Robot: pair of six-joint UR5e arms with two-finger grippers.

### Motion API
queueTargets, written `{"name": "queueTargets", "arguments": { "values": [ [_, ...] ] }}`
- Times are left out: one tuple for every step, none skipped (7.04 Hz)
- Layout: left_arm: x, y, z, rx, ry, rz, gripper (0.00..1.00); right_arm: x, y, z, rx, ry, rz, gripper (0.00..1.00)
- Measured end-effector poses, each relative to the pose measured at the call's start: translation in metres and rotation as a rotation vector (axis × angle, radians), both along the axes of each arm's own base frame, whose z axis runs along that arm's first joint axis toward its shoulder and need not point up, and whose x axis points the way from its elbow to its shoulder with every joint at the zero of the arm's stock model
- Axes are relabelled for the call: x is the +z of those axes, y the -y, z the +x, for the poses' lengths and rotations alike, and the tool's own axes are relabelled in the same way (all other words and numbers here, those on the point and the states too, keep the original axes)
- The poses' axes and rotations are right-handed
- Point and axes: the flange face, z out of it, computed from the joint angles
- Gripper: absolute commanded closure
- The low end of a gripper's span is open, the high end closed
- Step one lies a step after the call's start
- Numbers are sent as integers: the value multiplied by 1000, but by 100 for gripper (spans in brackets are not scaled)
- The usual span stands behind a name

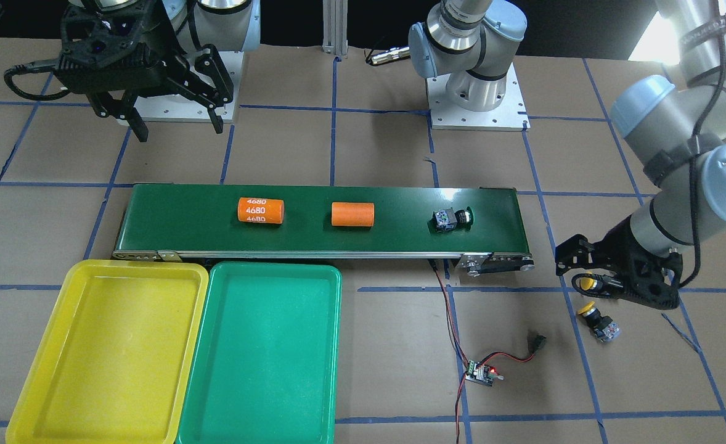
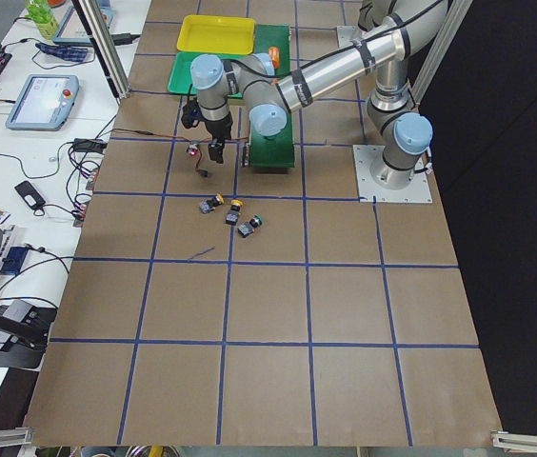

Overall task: Sort buttons by color to trays
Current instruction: 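Place the green-capped switch on the conveyor belt, release, then grasp a yellow-capped push-button switch with the left gripper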

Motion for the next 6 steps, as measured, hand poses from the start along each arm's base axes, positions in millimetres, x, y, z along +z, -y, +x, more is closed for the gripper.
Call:
{"name": "queueTargets", "arguments": {
  "values": [
    [-16, 17, 20, -120, 13, 9, 0, 0, 0, 0, 0, 0, 0, 0],
    [-37, 26, 41, -253, 15, 15, 0, 0, 0, 0, 0, -1, 0, 0],
    [-57, 28, 58, -370, 10, 18, 0, 0, 0, 0, 0, -1, 0, 0],
    [-75, 29, 67, -467, 0, 25, 0, 0, 0, 0, 0, 0, 0, 0],
    [-90, 26, 71, -530, -10, 33, 0, 0, 0, 0, 0, 0, 0, 0],
    [-103, 22, 71, -558, -15, 35, 0, 0, 0, 0, 0, -1, 0, 0]
  ]
}}
